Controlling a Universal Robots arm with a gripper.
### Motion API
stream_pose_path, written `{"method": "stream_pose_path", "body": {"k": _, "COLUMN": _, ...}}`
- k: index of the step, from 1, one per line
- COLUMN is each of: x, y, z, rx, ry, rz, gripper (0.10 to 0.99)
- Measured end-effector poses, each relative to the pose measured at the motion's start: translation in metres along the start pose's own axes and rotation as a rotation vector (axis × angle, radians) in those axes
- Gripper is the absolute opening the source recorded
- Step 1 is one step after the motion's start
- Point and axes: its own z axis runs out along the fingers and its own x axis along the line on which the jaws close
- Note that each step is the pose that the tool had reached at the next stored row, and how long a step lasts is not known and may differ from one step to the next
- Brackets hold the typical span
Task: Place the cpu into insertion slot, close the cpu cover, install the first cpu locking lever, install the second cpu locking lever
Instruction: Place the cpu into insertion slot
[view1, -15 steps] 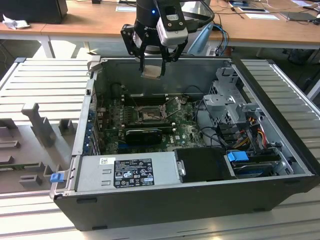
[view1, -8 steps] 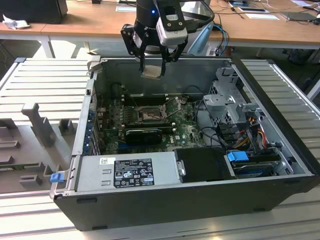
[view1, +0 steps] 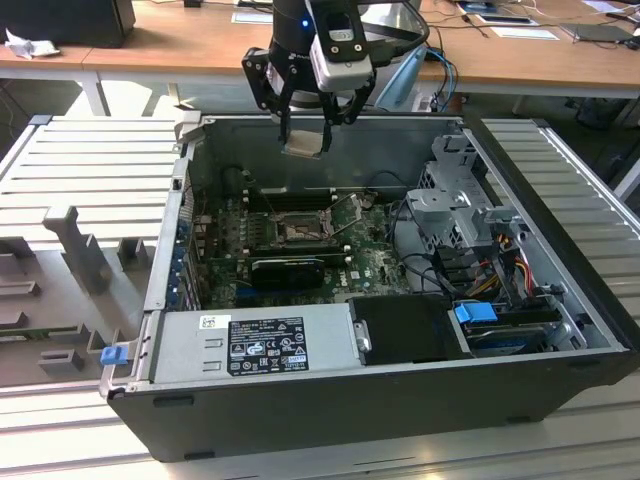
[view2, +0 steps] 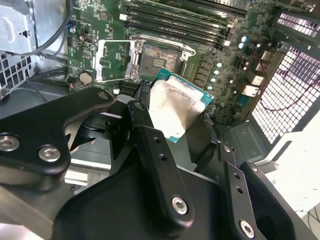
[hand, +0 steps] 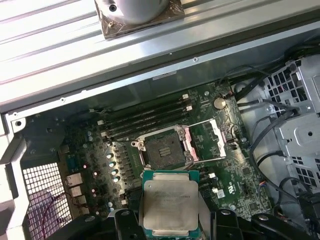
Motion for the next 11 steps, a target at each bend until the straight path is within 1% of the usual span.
{"method": "stream_pose_path", "body": {"k": 8, "x": 0.0, "y": -0.0001, "z": 0.0005, "rx": -0.002, "ry": -0.0081, "rz": 0.091, "gripper": 0.529}}
{"method": "stream_pose_path", "body": {"k": 11, "x": 0.0, "y": -0.0001, "z": 0.0006, "rx": -0.002, "ry": -0.0094, "rz": 0.105, "gripper": 0.529}}
